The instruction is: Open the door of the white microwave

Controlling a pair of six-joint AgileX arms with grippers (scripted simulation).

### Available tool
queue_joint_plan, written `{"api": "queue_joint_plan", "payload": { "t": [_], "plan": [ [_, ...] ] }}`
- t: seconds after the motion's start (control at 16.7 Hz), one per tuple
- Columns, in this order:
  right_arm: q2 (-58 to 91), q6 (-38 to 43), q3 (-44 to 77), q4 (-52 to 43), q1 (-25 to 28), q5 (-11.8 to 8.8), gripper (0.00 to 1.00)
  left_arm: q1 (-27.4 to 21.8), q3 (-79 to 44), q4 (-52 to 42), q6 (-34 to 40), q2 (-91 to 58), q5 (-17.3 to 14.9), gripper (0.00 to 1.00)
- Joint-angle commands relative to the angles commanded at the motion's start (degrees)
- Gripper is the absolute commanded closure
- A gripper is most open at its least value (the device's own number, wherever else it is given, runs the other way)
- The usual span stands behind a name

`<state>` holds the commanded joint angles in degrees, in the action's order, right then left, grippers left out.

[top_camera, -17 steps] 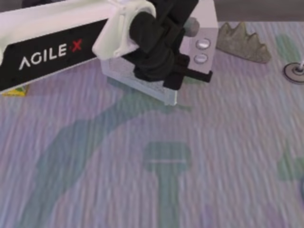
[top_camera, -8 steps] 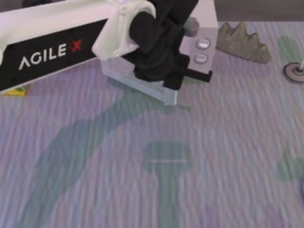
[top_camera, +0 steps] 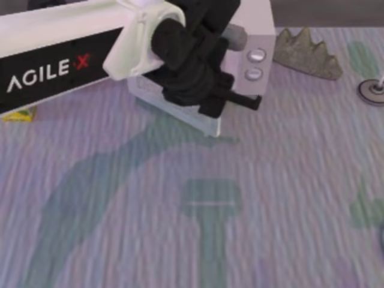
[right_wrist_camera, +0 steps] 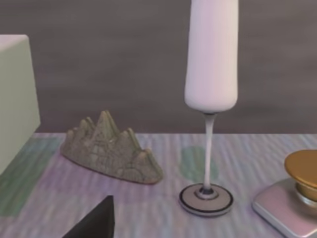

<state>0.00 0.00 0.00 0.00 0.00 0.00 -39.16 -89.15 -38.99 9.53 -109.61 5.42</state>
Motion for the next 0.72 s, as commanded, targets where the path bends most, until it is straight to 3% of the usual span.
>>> {"api": "queue_joint_plan", "payload": {
  "t": [0.72],
  "plan": [
    [0.0,0.0,0.0,0.0,0.0,0.0,0.0,0.68,2.46,0.7,-2.61,1.42,-1.28,1.0]
  ]
}}
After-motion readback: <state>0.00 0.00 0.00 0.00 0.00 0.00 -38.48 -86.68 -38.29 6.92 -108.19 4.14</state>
